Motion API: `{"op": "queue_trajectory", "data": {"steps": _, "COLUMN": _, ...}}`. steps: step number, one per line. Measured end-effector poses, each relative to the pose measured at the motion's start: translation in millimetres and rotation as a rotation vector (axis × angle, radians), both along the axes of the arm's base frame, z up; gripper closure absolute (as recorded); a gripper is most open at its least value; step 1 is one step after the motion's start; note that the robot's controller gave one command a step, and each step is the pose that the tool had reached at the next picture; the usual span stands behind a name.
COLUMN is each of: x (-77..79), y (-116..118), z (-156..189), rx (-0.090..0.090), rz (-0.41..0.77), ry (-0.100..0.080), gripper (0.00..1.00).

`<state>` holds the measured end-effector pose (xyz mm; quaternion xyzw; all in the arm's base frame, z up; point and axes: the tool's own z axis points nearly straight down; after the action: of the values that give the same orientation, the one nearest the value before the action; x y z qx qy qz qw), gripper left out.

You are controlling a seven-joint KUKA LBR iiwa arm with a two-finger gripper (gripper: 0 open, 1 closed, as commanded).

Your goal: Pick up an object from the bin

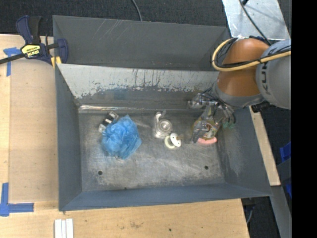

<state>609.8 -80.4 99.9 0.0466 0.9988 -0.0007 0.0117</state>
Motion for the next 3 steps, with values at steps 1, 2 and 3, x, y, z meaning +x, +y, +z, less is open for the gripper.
{"op": "queue_trajectory", "data": {"steps": 1, "x": 1.3, "y": 19, "z": -9, "rx": 0.001, "rz": 0.146, "ry": 0.023, "gripper": 0.0}}
{"op": "queue_trajectory", "data": {"steps": 2, "x": -2.1, "y": 78, "z": 8, "rx": 0.001, "rz": 0.094, "ry": 0.021, "gripper": 0.0}}
{"op": "queue_trajectory", "data": {"steps": 3, "x": -9.1, "y": 95, "z": -19, "rx": 0.009, "rz": -0.064, "ry": 0.005, "gripper": 0.0}}
